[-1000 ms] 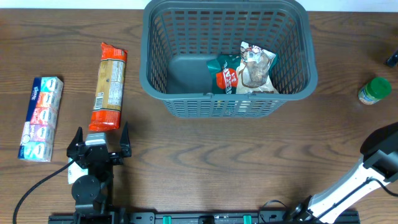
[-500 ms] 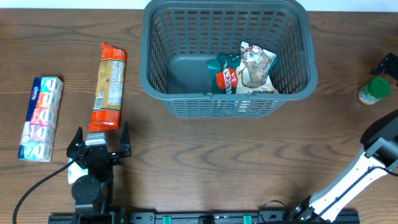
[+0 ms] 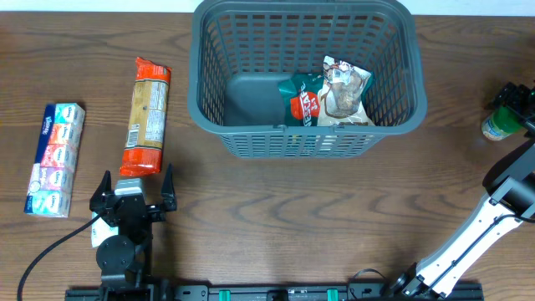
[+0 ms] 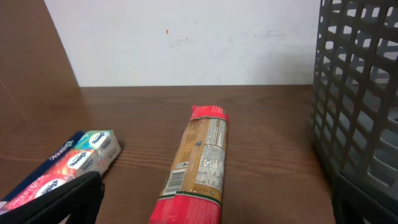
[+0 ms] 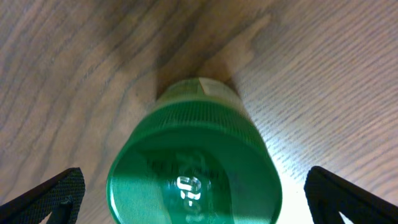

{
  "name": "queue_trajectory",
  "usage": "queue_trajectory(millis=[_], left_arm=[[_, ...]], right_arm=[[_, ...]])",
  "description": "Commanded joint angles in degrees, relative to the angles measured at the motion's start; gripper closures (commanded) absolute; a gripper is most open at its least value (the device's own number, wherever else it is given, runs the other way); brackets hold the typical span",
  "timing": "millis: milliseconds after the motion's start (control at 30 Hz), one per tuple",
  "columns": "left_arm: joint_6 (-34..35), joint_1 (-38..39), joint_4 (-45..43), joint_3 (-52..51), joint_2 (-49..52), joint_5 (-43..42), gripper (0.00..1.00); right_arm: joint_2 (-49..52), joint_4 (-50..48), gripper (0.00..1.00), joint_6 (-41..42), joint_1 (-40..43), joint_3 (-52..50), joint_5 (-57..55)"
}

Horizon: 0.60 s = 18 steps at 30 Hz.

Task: Pack container
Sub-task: 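Move the right gripper over the green-lidded jar, then close the right gripper on the green-lidded jar and lift it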

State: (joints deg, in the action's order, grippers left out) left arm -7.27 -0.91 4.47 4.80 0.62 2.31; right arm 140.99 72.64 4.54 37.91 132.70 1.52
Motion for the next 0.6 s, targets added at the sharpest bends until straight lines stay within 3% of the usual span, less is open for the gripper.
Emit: queue_trajectory(millis=[0,233,567], left_arm=[[0.74,0.24,-0.26,-0.63,-0.39,0.02,0.01],[0.74,0.24,-0.26,-0.63,-0.39,0.02,0.01],[0.74,0.24,-0.26,-0.63,-0.39,0.04,0.01]], right_arm=[[0.81,-0.83,0.03,0.57,-0.39,0.07,-0.22],[0.81,-2.38,0.09,0.57,-0.39,-0.55,-0.2],[2.43,-3.5,0.06,0.79,-0.39,-2.27,-0.2]])
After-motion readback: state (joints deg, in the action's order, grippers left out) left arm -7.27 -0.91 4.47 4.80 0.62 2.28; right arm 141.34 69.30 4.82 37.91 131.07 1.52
